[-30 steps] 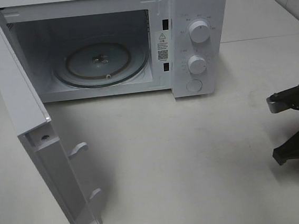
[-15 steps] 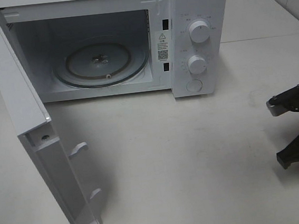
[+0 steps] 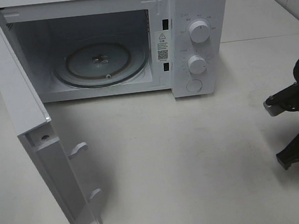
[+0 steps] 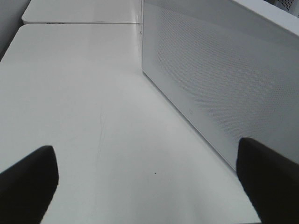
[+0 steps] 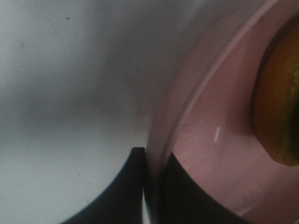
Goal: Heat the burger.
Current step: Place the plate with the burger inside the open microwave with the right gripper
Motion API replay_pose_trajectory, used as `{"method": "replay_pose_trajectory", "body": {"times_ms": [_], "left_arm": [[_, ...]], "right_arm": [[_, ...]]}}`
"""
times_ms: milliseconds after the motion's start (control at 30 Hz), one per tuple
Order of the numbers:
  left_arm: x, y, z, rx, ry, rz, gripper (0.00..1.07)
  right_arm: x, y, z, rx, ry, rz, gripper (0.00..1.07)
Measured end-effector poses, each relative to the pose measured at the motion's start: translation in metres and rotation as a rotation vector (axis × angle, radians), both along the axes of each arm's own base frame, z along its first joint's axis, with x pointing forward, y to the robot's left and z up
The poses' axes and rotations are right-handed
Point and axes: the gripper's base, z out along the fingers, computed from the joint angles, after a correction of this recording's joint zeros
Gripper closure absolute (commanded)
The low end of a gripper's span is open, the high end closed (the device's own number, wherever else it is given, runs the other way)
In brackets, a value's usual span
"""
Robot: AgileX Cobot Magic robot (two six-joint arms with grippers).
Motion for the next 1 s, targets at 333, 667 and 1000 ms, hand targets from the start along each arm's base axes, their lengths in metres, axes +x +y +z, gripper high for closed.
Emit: {"method": "replay_pose_trajectory", "body": {"times_ms": [333,667,1000], "left_arm": [[0.0,0.0,0.0,0.0,0.0,0.0,0.09],[0.0,0.0,0.0,0.0,0.0,0.0,0.09],[0.0,0.0,0.0,0.0,0.0,0.0,0.09]], "right_arm": [[-0.008,-0.006,0.031,-0.037,-0.059,-0.032,1.07],[-0.018,0.0,0.049,-0.048,-0.085,-0.004,1.07],[-0.024,0.023,0.051,-0.057,-0.085,0.124,1.07]]}}
